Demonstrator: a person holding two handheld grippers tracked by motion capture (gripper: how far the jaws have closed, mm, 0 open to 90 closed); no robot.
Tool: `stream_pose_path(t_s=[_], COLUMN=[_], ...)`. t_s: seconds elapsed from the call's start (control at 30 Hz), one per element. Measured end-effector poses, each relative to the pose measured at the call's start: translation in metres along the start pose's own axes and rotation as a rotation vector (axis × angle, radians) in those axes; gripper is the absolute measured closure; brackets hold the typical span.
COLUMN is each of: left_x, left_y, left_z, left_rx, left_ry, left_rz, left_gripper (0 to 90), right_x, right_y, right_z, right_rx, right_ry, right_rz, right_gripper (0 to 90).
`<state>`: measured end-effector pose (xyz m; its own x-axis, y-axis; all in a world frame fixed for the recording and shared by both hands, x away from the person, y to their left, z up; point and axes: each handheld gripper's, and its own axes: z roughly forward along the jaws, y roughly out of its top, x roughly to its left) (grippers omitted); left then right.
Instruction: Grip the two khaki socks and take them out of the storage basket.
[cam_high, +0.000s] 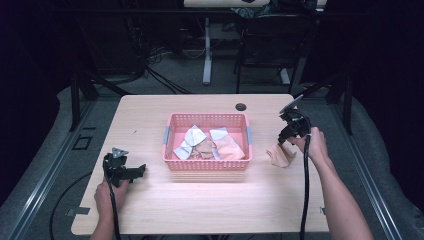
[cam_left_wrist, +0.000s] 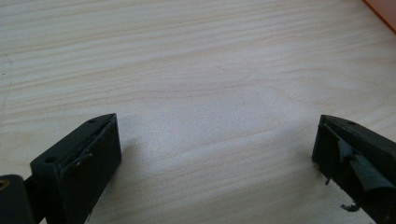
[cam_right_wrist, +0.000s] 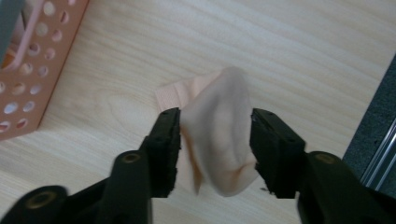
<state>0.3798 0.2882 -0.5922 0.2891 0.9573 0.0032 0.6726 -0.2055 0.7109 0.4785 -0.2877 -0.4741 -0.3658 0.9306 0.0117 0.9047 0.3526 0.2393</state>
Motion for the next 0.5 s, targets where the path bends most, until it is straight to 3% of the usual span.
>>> stream_pose_path(t_s=[0.17,0.3,0.5], left_x=[0.000,0.000,0.000], left_y=[0.000,0.000,0.000], left_z=[0.000,0.000,0.000], left_rx=[0.000,0.000,0.000], left_ry=[0.000,0.000,-0.001], left_rz=[0.000,0.001,0.001], left_gripper=[1.1,1.1,1.1], right_x=[0.000,0.006,0.018], right_y=[-0.001,0.000,0.004], right_z=[-0.011,-0.028,-0.045], right_rx=[-0.028,-0.039,-0.063], right_ry=[0.020,0.044,0.053], right_rz=[0.018,-0.032,-0.076], right_gripper=[36.8,20.8,17.2])
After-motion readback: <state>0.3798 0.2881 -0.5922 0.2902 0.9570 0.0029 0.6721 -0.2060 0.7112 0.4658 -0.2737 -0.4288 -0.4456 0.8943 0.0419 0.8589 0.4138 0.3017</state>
